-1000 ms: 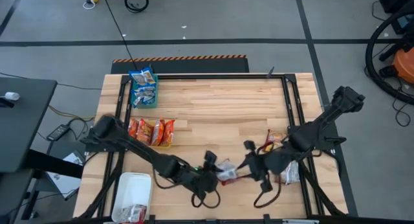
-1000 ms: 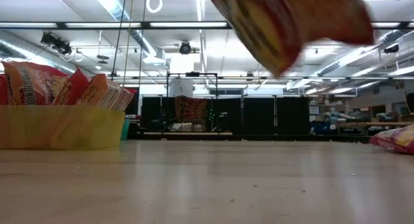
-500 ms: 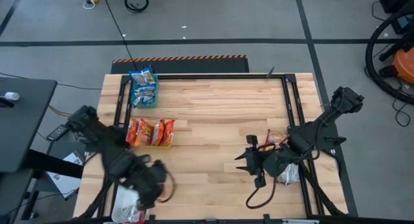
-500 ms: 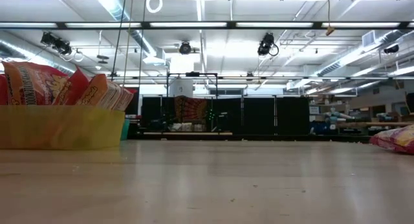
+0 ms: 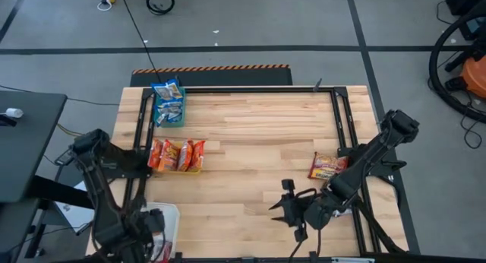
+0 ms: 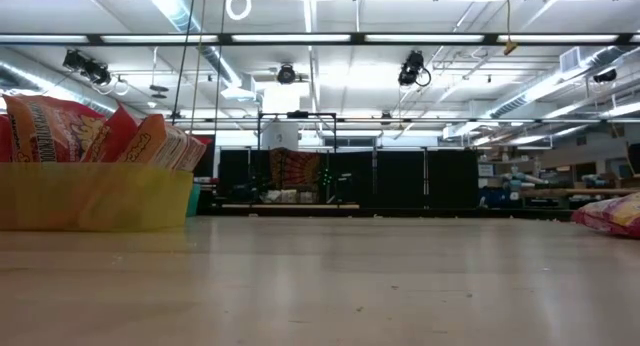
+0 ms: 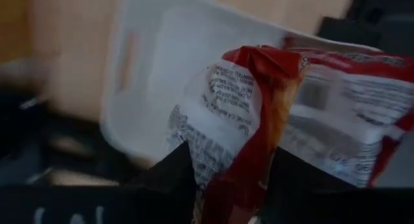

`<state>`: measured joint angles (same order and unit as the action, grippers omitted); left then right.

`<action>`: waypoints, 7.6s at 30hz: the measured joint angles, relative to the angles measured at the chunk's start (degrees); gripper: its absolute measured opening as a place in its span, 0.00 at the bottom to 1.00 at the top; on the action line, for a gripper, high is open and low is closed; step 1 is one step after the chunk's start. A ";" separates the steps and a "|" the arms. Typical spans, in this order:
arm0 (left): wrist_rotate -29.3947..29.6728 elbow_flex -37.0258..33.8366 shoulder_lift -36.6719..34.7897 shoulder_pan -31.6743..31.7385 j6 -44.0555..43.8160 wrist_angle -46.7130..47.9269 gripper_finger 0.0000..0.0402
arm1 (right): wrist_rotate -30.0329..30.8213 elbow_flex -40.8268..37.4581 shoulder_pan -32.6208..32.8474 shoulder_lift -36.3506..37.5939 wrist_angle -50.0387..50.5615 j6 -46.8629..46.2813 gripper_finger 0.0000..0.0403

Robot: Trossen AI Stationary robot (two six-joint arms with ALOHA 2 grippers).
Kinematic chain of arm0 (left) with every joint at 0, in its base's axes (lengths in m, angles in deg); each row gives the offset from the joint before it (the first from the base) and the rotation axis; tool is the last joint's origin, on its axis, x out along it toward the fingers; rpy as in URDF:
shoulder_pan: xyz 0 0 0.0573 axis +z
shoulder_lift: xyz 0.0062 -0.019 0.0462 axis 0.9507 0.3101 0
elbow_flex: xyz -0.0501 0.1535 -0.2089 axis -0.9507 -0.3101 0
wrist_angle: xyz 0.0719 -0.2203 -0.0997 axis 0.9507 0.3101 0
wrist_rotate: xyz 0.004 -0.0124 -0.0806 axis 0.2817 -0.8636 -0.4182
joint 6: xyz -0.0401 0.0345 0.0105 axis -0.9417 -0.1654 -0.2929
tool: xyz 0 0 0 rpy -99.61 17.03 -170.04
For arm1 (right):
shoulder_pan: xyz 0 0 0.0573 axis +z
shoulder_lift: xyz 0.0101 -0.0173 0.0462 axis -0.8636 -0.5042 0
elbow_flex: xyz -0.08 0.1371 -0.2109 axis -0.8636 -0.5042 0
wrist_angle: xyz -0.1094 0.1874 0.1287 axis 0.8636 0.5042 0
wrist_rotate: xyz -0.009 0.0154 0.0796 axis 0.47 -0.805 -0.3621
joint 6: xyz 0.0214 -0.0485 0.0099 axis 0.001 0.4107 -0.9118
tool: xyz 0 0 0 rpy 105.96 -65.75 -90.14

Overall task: Sort Maruchan noodles
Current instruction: Put the red noodle pack into the white bin

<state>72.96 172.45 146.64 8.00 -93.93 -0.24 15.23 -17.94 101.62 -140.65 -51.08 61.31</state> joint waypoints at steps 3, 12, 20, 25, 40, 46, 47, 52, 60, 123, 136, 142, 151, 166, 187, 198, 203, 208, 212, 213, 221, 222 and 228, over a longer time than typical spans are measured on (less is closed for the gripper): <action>2.34 -2.54 0.00 -1.55 0.22 -5.92 0.35 | 0.17 0.00 0.67 -1.26 -2.68 -2.00 0.35; 3.66 -3.22 -0.06 -1.06 0.12 -12.07 0.35 | 1.68 0.00 1.54 -3.12 -4.09 -7.99 0.35; -0.01 -7.50 -0.02 -2.06 -3.84 -19.64 0.35 | 2.37 0.00 1.88 -3.34 -4.33 -10.94 0.35; -8.31 -10.68 0.02 -2.08 -9.14 -19.95 0.36 | 3.69 0.00 1.95 -3.34 -2.38 -13.01 0.35; -12.41 -2.84 -3.56 2.61 -5.78 -14.39 0.53 | 4.35 0.05 -1.87 0.09 26.03 -27.87 0.35; 6.54 -1.96 -5.28 2.73 -5.12 -8.96 0.51 | 1.66 -0.41 -2.59 -0.34 41.41 -36.25 0.35; 6.63 -1.98 -4.76 2.76 -5.09 -6.80 0.51 | 1.44 -0.95 -2.57 -0.34 41.20 -36.30 0.35; 6.42 -2.44 -1.49 4.98 -6.77 -0.55 0.53 | 1.48 -2.54 -2.57 -0.37 39.30 -36.00 0.35; -1.78 -15.58 -1.33 11.41 -19.68 -10.72 0.50 | 1.48 -3.28 -2.62 -0.37 36.50 -35.98 0.35; -21.27 -32.80 -9.68 15.13 -17.02 -43.11 0.58 | -14.86 -15.73 -14.35 -0.18 57.82 -39.25 0.35; -8.52 -26.38 -12.85 12.90 -10.70 -42.97 0.58 | -26.75 -19.99 -31.51 2.89 47.89 -37.36 0.35; -5.34 -25.68 -12.83 11.15 -5.82 -43.45 0.58 | -28.35 -22.17 -31.94 3.02 43.88 -40.12 0.25; 18.33 -25.68 -12.83 10.33 8.43 -50.44 0.58 | -25.82 -14.67 -28.14 2.87 43.48 -37.61 0.03; 39.07 -25.65 3.70 20.28 72.78 -89.65 0.61 | -20.71 -2.45 -16.21 1.72 8.84 -24.47 0.01; 28.07 -18.45 24.66 33.92 103.74 -116.80 0.76 | -28.96 -5.33 -15.88 -5.21 0.40 -20.29 0.01; 31.17 -16.98 25.79 34.63 101.95 -110.28 0.75 | -29.64 -5.23 -15.61 -4.62 -2.67 -17.85 0.01; 26.90 -16.93 25.79 35.74 99.27 -110.52 0.75 | -27.83 -5.20 -15.88 -4.76 -3.38 -15.76 0.02; 26.63 -16.93 25.79 35.79 99.23 -110.53 0.67 | -27.08 -5.20 -15.77 -4.76 -5.76 -13.41 0.07; 26.95 -16.93 25.77 35.01 98.74 -110.58 0.55 | -26.89 -4.82 -15.77 -3.69 -5.35 -12.78 0.14; 26.96 -16.93 25.73 34.76 97.89 -110.51 0.52 | -27.07 -4.54 -15.75 -3.04 -5.26 -12.56 0.16; 28.28 -12.51 19.21 32.05 93.76 -96.33 0.33 | -26.51 -2.96 -12.50 4.81 -2.67 -11.82 0.22; 28.25 -11.69 18.14 31.90 92.66 -92.65 0.31 | -24.99 -2.97 -11.57 5.70 -2.39 -11.87 0.22; 27.96 -7.41 16.13 32.42 85.52 -79.96 0.17 | -15.36 -2.91 -5.32 7.70 -1.82 -11.80 0.22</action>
<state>100.93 165.04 162.77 40.43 -8.41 -80.20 -0.13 -20.85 96.30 -132.95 -52.90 49.51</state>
